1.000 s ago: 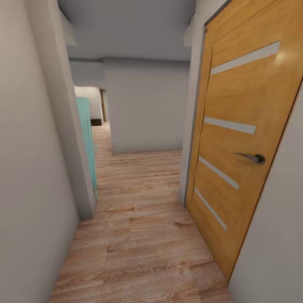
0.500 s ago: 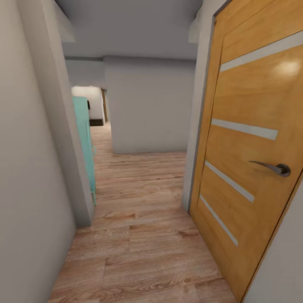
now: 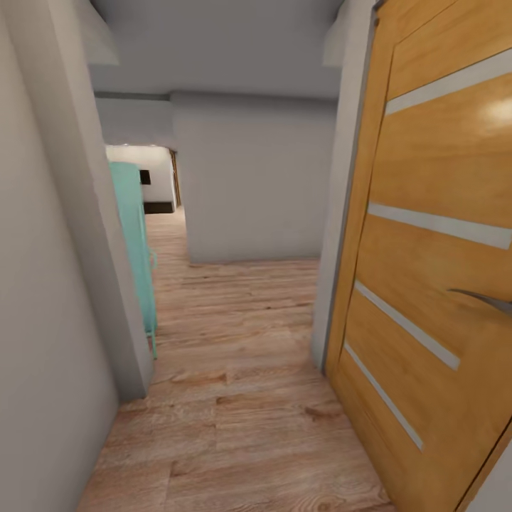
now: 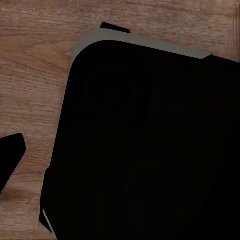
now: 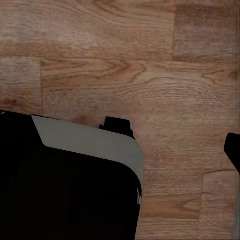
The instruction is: Move the two storage containers from the living room to the garage. In the garage, place one container on the floor and stack the other container on top of it (either order is fine).
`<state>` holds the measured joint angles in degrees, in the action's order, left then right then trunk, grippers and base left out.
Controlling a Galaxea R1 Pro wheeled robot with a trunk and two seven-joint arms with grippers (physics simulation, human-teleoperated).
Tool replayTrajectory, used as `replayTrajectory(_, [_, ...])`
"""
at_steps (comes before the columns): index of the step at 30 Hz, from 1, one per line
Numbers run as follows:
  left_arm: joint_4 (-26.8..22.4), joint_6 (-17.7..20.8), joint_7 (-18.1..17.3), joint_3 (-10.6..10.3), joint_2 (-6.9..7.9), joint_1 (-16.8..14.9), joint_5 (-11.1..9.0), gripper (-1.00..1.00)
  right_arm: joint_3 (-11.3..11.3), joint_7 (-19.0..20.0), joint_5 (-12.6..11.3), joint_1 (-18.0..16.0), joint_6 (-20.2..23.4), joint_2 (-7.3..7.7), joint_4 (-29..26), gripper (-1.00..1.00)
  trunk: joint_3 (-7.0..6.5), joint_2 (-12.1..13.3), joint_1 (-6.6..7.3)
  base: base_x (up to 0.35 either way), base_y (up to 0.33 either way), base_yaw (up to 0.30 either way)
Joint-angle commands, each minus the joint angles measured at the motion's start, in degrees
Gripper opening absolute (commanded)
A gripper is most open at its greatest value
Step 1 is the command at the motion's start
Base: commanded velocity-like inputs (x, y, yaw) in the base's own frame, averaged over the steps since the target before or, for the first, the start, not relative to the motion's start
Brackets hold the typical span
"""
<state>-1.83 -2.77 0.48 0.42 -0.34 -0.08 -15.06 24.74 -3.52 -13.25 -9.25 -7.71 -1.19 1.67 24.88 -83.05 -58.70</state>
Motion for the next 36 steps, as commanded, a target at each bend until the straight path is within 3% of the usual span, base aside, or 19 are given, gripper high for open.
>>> replayTrajectory(1, [-0.02,-0.13,0.05,0.02,-0.01,-0.01,-0.23,1.0,0.5,-0.07,-0.52,-0.07,-0.32,-0.04,0.18,1.0,0.05,-0.03,-0.03,0.323,0.0,0.0])
replayTrajectory(18, [-0.02,-0.2,0.05,0.02,0.07,-0.01,-0.23,1.0,0.57,-0.09,-0.55,-0.05,0.34,-0.02,0.26,1.0,0.05,-0.03,-0.03,0.323,0.0,0.0])
replayTrajectory(27, [-0.02,-0.22,0.05,0.02,0.02,-0.01,-0.23,1.0,0.57,-0.09,-0.47,0.44,0.49,1.23,0.26,1.0,0.05,-0.03,-0.03,0.323,0.0,0.0])
replayTrajectory(36, [-0.02,-0.22,0.05,0.02,0.0,-0.01,-0.23,1.0,0.54,-0.09,-0.46,0.46,0.48,1.29,0.26,1.0,0.05,-0.03,-0.03,0.323,0.0,0.0])
